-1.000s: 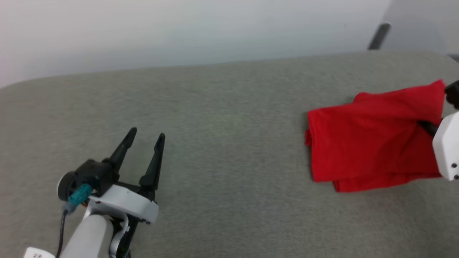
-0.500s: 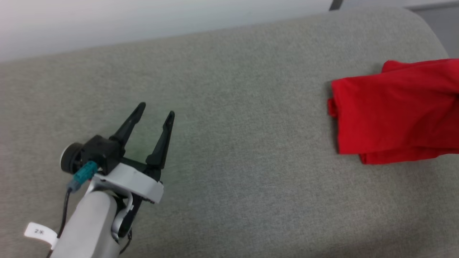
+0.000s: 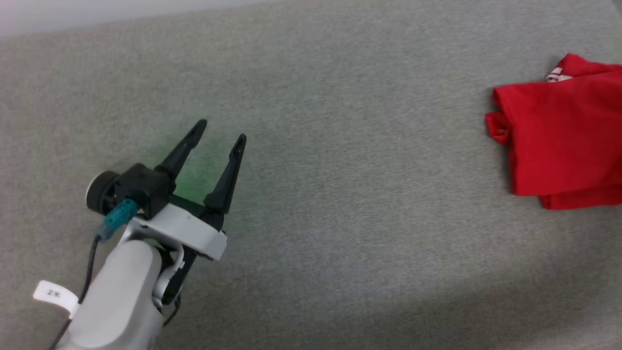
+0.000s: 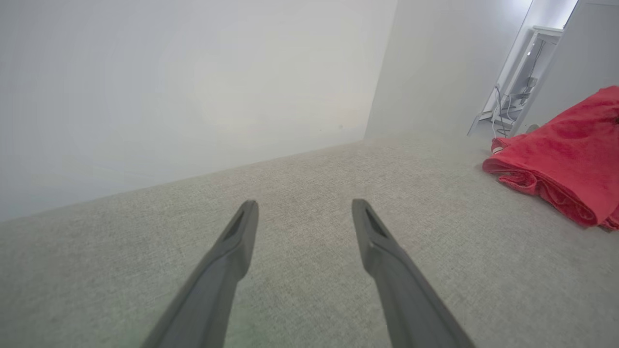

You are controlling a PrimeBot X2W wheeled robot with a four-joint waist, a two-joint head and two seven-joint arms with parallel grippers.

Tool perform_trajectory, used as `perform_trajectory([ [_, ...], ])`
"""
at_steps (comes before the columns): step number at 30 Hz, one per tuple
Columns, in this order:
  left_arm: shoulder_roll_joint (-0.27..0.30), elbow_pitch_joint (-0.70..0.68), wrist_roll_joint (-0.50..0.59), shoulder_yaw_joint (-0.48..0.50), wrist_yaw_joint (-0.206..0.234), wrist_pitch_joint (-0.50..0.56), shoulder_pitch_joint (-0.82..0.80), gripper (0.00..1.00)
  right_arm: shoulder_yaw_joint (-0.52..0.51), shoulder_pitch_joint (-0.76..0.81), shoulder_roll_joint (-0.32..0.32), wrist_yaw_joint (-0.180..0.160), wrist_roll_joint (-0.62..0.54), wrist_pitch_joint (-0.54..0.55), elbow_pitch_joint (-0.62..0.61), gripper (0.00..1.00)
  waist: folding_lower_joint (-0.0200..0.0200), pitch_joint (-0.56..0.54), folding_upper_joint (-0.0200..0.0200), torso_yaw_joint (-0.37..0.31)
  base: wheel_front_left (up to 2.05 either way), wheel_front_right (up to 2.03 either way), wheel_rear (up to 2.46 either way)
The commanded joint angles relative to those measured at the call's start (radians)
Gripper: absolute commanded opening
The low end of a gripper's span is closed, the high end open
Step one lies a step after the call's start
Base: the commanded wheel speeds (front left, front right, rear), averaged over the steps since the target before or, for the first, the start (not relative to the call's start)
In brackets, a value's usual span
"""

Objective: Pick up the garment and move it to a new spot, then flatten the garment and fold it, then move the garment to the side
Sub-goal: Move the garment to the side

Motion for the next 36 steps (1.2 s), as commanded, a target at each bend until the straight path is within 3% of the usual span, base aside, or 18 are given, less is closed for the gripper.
perform_trajectory([
  [1,0.004,0.002,-0.007,-0.003,-0.002,0.0,-0.015,1.0,0.013,-0.02,-0.005,-0.001,-0.02,-0.024,0.026,0.0,0.0,0.019,0.0,0.02,0.0,0.0,0.0],
  [9,0.015,0.002,-0.019,-0.016,-0.002,0.0,-0.038,1.0,0.034,-0.093,0.017,-0.001,-0.136,-0.119,0.18,0.0,0.0,0.059,0.0,0.057,0.0,0.0,0.0],
  [22,0.027,0.004,-0.031,-0.017,-0.002,0.0,-0.048,1.0,-0.037,-0.156,0.118,-0.001,-0.227,-0.156,0.423,0.0,0.0,0.086,0.0,0.072,0.0,0.0,0.0],
  [23,0.029,0.006,-0.031,-0.017,-0.002,0.0,-0.049,1.0,-0.044,-0.163,0.125,-0.001,-0.236,-0.164,0.435,0.12,0.0,0.085,0.0,0.071,0.0,0.0,0.0],
  [26,0.029,0.009,-0.034,-0.017,-0.002,0.0,-0.048,1.0,-0.062,-0.169,0.144,-0.001,-0.251,-0.176,0.47,0.23,0.0,0.079,0.0,0.07,0.0,0.0,0.0],
  [27,0.029,0.01,-0.034,-0.016,-0.002,0.0,-0.046,1.0,-0.069,-0.174,0.147,-0.001,-0.262,-0.186,0.479,0.32,0.0,0.076,0.0,0.07,0.0,0.0,0.0],
  [28,0.028,0.011,-0.035,-0.016,-0.002,0.0,-0.044,1.0,-0.078,-0.177,0.15,-0.001,-0.269,-0.194,0.491,0.47,0.0,0.073,0.0,0.07,0.0,0.0,0.0],
  [29,0.027,0.012,-0.035,-0.016,-0.002,0.0,-0.041,1.0,-0.083,-0.176,0.154,-0.001,-0.278,-0.199,0.502,0.51,0.0,0.069,0.0,0.07,0.0,0.0,0.0],
  [32,0.026,0.015,-0.039,-0.015,-0.002,0.0,-0.033,1.0,-0.097,-0.187,0.156,-0.001,-0.305,-0.218,0.529,0.5,0.0,0.055,0.0,0.071,0.0,0.0,0.0],
  [33,0.025,0.015,-0.039,-0.015,-0.002,0.0,-0.031,1.0,-0.105,-0.192,0.154,-0.001,-0.31,-0.225,0.539,0.56,0.0,0.051,0.0,0.072,0.0,0.0,0.0],
  [34,0.025,0.015,-0.04,-0.014,-0.002,0.0,-0.029,1.0,-0.109,-0.194,0.154,-0.001,-0.316,-0.232,0.546,0.69,0.0,0.046,0.0,0.073,0.0,0.0,0.0],
  [35,0.025,0.016,-0.042,-0.013,-0.002,0.0,-0.028,1.0,-0.113,-0.195,0.154,-0.001,-0.326,-0.235,0.556,0.89,0.0,0.041,0.0,0.074,0.0,0.0,0.0],
  [36,0.024,0.017,-0.043,-0.013,-0.002,0.0,-0.026,1.0,-0.122,-0.2,0.151,-0.001,-0.336,-0.241,0.565,1.0,0.0,0.037,0.0,0.074,0.0,0.0,0.0],
])
